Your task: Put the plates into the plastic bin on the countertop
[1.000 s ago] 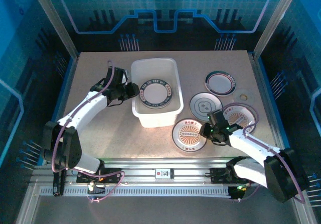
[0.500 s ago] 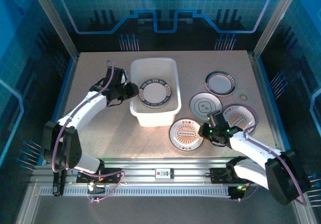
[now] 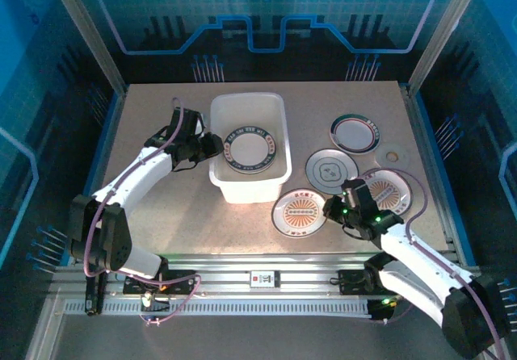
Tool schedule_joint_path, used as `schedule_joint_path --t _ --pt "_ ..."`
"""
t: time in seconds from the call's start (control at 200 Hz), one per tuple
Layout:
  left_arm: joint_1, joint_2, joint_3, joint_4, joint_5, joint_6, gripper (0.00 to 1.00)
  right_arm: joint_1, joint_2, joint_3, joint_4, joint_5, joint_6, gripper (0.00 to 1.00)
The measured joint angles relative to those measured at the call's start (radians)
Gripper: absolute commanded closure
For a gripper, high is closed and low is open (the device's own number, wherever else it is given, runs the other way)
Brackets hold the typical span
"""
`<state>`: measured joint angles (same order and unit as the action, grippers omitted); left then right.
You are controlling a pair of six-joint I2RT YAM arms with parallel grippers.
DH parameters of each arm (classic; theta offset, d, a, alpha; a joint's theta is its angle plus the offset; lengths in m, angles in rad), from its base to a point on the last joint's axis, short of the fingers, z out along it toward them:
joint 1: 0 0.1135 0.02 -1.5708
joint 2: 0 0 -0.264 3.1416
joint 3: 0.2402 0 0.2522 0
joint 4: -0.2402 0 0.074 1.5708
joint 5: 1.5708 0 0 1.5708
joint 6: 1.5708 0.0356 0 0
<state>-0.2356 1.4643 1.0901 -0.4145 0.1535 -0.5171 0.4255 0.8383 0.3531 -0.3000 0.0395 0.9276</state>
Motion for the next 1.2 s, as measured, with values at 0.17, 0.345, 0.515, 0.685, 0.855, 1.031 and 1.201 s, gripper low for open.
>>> schedule_joint_path --t 0.17,0.345,0.515,0.685,0.855,1.031,1.201 --pt "0.0 0.0 0.0 0.0 0.0 0.0 0.73 0.0 -0.06 0.001 -0.031 0.017 0.016 0.98" --pt "0.0 0.0 -0.001 0.0 0.0 -0.001 0.73 0.0 -0.116 0.046 -0.116 0.048 0.026 1.0" --pt "0.0 -0.005 -0.013 0.008 0.001 -0.008 0.73 0.0 -0.18 0.168 -0.227 0.114 0.026 1.0" --pt "0.0 -0.019 -0.029 0.024 0.004 -0.019 0.73 0.0 -0.211 0.3 -0.313 0.19 0.018 1.0" --pt "-0.003 -0.047 -0.061 0.047 0.009 -0.051 0.73 -0.006 -0.2 0.427 -0.418 0.292 0.004 1.0" --pt "-0.018 -0.073 -0.09 0.068 0.008 -0.093 0.74 -0.031 -0.173 0.536 -0.451 0.374 -0.029 1.0" --pt "-0.055 -0.105 -0.12 0.076 0.007 -0.14 0.75 -0.043 -0.069 0.643 -0.401 0.372 -0.05 1.0"
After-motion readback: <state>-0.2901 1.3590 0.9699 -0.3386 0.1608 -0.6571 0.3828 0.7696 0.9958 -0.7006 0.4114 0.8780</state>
